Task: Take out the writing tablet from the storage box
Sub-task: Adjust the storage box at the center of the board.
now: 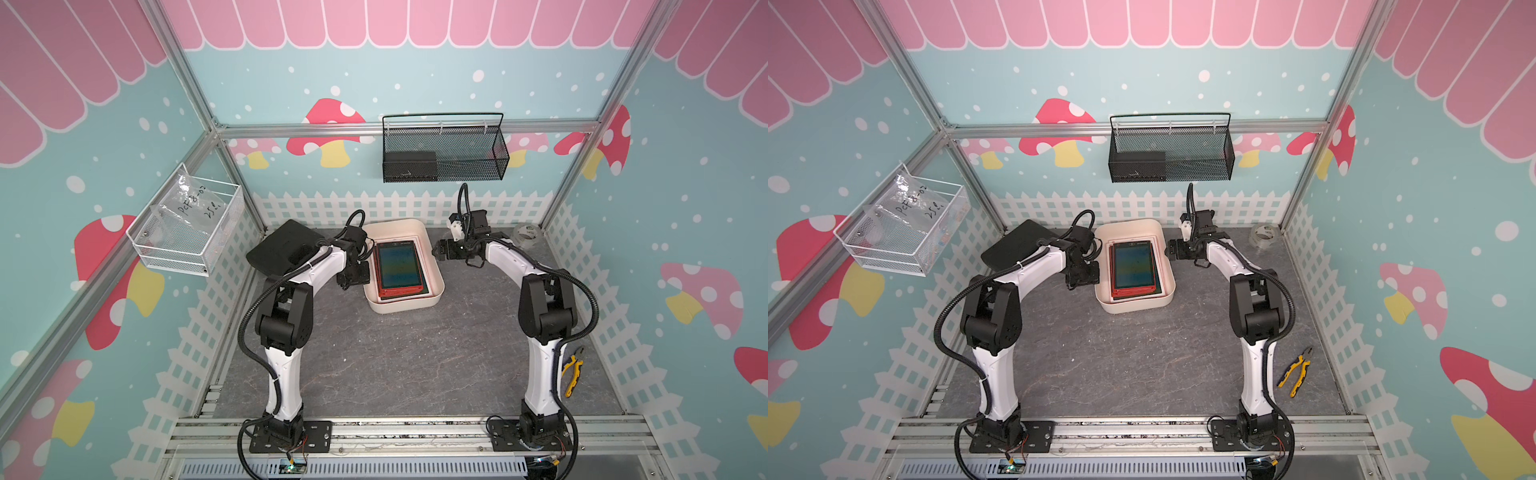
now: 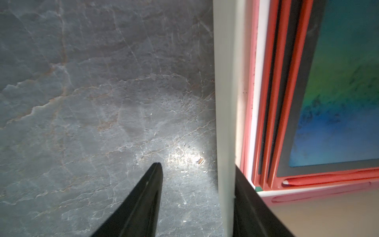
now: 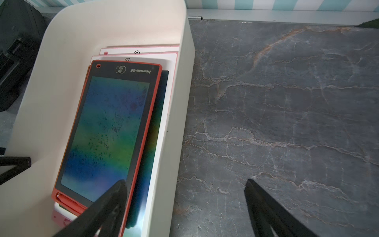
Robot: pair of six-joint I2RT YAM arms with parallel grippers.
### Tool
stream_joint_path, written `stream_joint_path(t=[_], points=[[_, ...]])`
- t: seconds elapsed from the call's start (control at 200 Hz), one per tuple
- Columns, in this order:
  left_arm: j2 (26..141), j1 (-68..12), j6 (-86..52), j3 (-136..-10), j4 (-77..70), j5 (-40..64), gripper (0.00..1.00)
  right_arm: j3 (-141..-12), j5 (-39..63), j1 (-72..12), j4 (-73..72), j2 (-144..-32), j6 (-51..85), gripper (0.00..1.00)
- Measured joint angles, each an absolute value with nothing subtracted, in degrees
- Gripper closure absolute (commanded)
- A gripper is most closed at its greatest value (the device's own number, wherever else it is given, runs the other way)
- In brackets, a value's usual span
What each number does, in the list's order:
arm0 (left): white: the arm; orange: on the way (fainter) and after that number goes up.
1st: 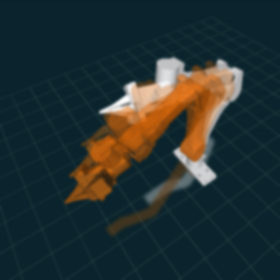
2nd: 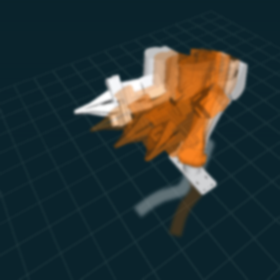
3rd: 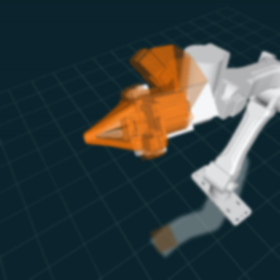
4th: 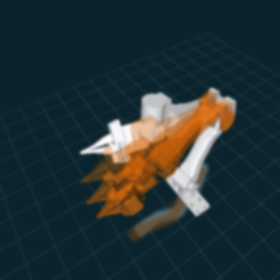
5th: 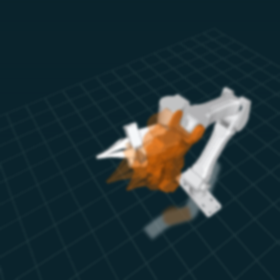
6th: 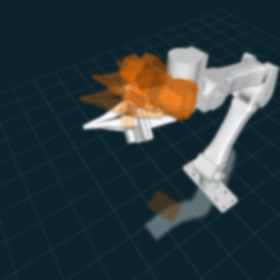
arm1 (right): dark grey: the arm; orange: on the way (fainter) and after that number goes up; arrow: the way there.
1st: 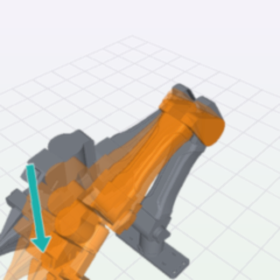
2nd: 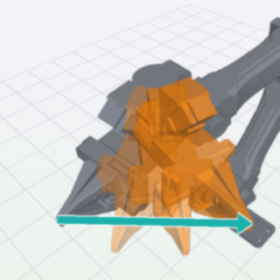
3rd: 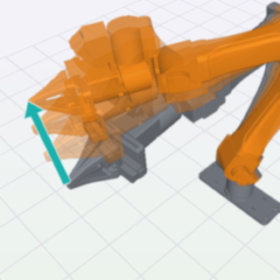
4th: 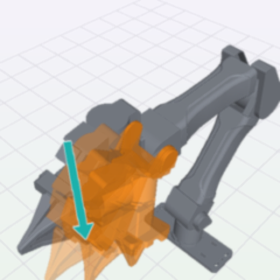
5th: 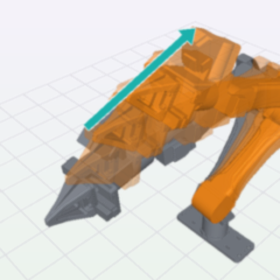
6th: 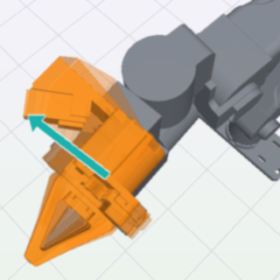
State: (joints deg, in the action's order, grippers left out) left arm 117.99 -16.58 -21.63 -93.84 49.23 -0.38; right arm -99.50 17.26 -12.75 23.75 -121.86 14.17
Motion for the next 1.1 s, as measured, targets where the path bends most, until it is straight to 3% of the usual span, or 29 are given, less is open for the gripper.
stream_joint_path(t=[0.605,0.901,1.101], points=[[111.59,-0.86,-20.21,-84.88,56.53,-5.93,0.4,-99.48,19.59,-13.69,24.25,-121.86,10.66,0.1],[107.2,-1.8,-27.11,-95.83,67.29,-5.69,0.4,-102.83,19.44,-14.04,25.41,-123.74,10.13,0.09],[97.43,-7.53,-36.34,-86.26,72.38,-1.72,0.4,-105.1,18.72,-14.04,25.56,-125.69,10.13,0.1]])
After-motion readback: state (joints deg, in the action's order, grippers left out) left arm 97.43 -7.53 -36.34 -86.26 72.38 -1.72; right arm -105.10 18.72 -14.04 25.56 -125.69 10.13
